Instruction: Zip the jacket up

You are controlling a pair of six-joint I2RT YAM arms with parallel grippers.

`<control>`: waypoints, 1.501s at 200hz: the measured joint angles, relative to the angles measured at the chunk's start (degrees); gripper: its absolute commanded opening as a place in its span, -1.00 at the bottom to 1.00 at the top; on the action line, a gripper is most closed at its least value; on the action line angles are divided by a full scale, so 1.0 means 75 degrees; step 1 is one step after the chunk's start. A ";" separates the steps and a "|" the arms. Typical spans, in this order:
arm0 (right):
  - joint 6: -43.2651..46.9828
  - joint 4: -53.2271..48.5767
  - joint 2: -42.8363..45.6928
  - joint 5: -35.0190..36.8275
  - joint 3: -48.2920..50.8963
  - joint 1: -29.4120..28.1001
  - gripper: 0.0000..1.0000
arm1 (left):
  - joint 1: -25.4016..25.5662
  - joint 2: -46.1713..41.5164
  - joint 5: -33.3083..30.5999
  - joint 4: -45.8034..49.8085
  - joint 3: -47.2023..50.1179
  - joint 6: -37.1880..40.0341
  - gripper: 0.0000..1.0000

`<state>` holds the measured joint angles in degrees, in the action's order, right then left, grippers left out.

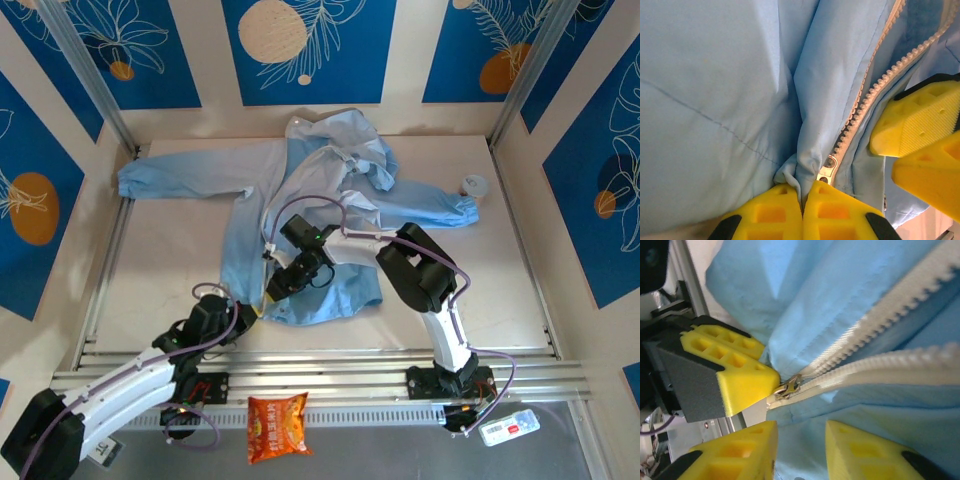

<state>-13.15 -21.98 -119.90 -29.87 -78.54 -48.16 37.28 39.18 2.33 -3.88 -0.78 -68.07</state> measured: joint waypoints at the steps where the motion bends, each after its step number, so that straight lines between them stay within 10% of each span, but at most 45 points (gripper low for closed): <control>1: -0.0017 -0.0012 0.0000 0.0006 -0.0003 0.0000 -0.52 | 0.0000 0.0000 -0.0003 0.0000 0.0000 0.0000 -1.00; 300: -0.1810 -0.2209 -0.1294 0.0606 -0.2253 -0.0670 -0.33 | 0.0108 0.0172 -0.0181 -0.0175 0.0000 -0.0009 -1.00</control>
<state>-26.72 -38.54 -129.60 -25.32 -95.44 -53.19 38.09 40.47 0.97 -5.19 -0.78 -68.14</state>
